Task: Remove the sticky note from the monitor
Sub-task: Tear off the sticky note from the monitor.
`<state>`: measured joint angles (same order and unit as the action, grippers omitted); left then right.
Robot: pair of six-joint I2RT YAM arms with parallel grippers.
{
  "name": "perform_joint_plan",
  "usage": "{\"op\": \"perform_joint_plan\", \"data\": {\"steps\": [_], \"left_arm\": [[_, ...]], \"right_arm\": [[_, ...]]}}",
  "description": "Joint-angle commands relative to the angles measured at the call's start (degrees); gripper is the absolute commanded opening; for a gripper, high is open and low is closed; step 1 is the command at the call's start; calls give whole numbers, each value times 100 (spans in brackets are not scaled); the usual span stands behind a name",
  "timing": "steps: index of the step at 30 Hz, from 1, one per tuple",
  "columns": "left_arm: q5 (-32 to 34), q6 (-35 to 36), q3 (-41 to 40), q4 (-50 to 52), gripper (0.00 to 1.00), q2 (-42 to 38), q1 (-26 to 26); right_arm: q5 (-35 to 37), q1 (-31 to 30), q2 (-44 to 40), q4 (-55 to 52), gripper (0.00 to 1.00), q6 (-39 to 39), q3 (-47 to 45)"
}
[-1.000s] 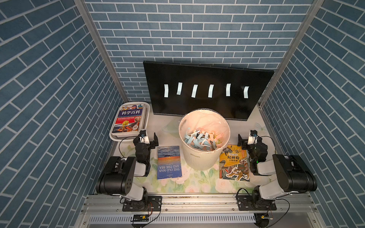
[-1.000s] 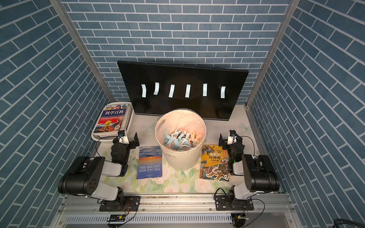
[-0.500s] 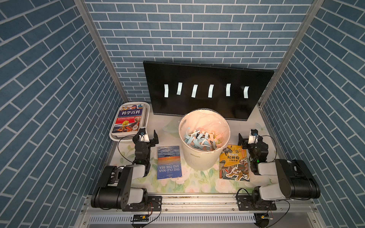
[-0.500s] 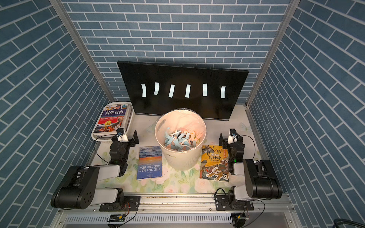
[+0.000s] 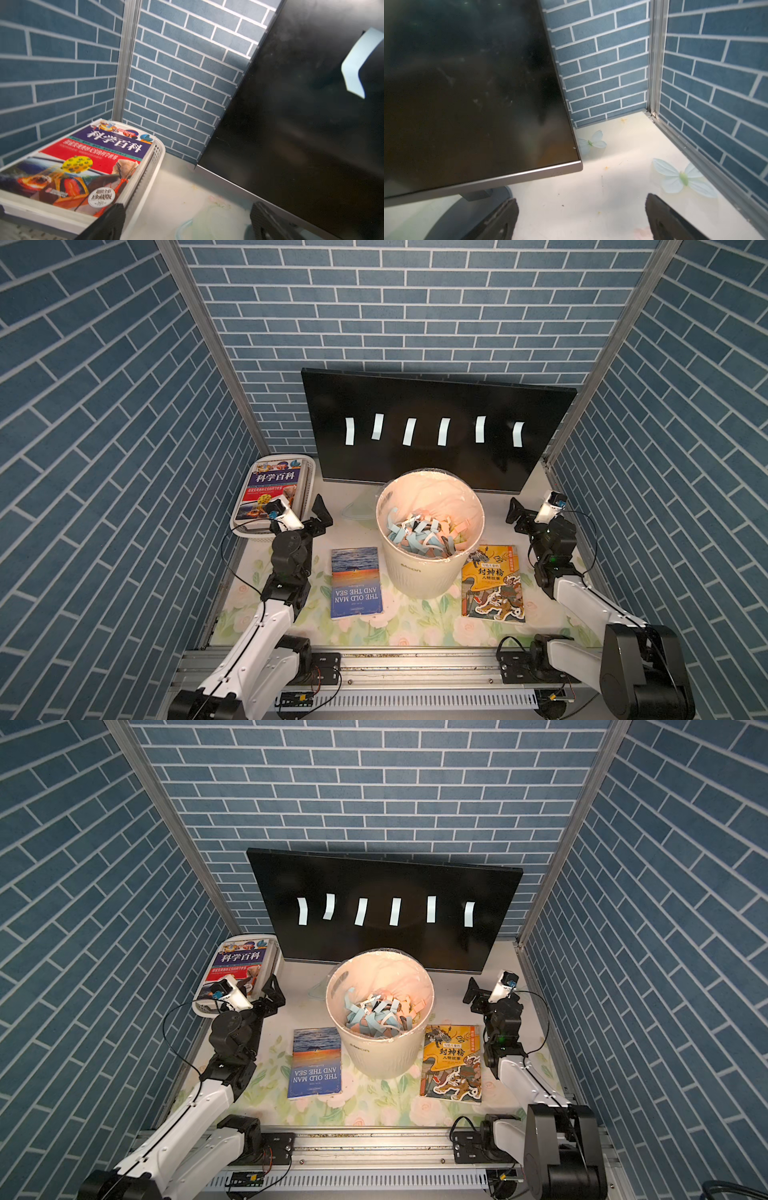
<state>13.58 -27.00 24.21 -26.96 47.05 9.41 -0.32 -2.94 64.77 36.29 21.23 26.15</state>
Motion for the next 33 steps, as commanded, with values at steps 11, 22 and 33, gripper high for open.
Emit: {"op": "perform_joint_plan", "data": {"steps": [11, 22, 33], "left_arm": [[-796, -1450, 369, 2081, 100, -1215, -18], [-1285, -1264, 946, 2734, 100, -1373, -18], [-1635, -1167, 1175, 2788, 100, -1307, -18]], "right_arm": [[-2115, 241, -1098, 107, 99, 1994, 234], [-2927, 241, -796, 970, 94, 3307, 755], [-3305, 241, -265, 1872, 87, 4213, 1245]]}}
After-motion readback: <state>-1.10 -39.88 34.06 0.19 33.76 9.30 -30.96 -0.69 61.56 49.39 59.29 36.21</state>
